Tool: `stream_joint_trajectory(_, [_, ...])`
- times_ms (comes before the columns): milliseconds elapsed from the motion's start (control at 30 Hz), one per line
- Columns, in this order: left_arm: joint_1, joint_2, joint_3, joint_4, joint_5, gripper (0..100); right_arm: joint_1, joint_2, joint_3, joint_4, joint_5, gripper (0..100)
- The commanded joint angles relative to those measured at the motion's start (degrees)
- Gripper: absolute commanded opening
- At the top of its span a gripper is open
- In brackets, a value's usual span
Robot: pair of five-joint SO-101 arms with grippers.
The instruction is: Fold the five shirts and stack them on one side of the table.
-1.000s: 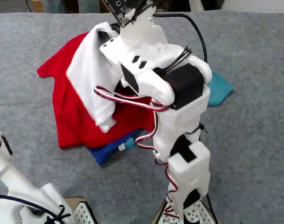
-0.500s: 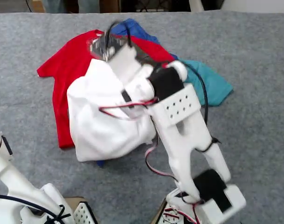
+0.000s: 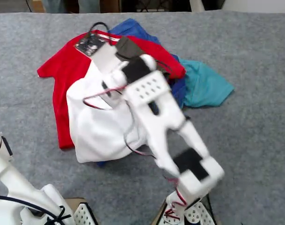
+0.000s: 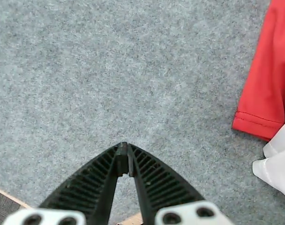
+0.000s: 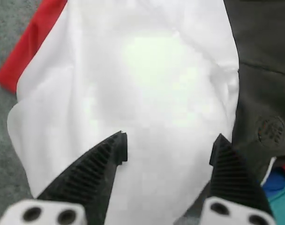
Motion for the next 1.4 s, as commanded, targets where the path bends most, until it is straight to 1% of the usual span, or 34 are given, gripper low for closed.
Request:
stream_joint_trajectory(0, [-0.4,0.0,-1.54,0.44,0.26,3,-0.97,12.0,-13.49,0.35,-0.79,29.3])
stream_joint_trajectory(67, [-0.4,0.0,-1.54,0.44,0.26,3,-0.35,18.95,-20.0,4.48,-0.79,29.0])
stream_joint_trajectory(133, [-0.48,0.0,-1.54,0.44,0.26,3,0.0,25.1,-27.03,10.11,-0.79,24.8])
stream_joint_trajectory(200, [-0.48,0.0,-1.54,0.79,0.26,3,0.88,30.2,-34.15,13.71,-0.79,15.2])
stream_joint_trajectory(267, [-0.31,0.0,-1.54,1.58,0.26,3,2.29,32.66,-40.31,13.45,-0.88,2.1])
stream_joint_trajectory(300, [-0.31,0.0,-1.54,1.85,0.26,3,2.64,33.19,-42.95,13.36,-0.88,1.3])
stream_joint_trajectory(367, [-0.22,0.0,-1.27,1.76,0.35,3,2.73,33.36,-46.9,13.45,-1.67,5.3])
stream_joint_trajectory(467, [-0.22,0.0,-0.13,1.58,0.26,3,2.73,31.52,-50.07,13.45,-3.69,1.1])
stream_joint_trajectory(1067, [-0.31,0.0,-0.04,1.58,0.0,3,3.43,3.74,-50.77,13.36,-4.04,1.3])
stream_joint_trajectory(1133, [-0.31,0.0,-0.04,1.58,0.0,3,5.45,-0.66,-50.77,12.84,-4.04,1.3])
stream_joint_trajectory(1233, [-0.31,0.0,-0.04,1.58,0.0,3,9.67,-6.99,-50.77,9.23,-4.04,1.3])
stream_joint_trajectory(1367, [-0.04,0.0,-0.04,1.58,0.09,3,18.29,-14.02,-50.77,-0.88,-4.04,1.3])
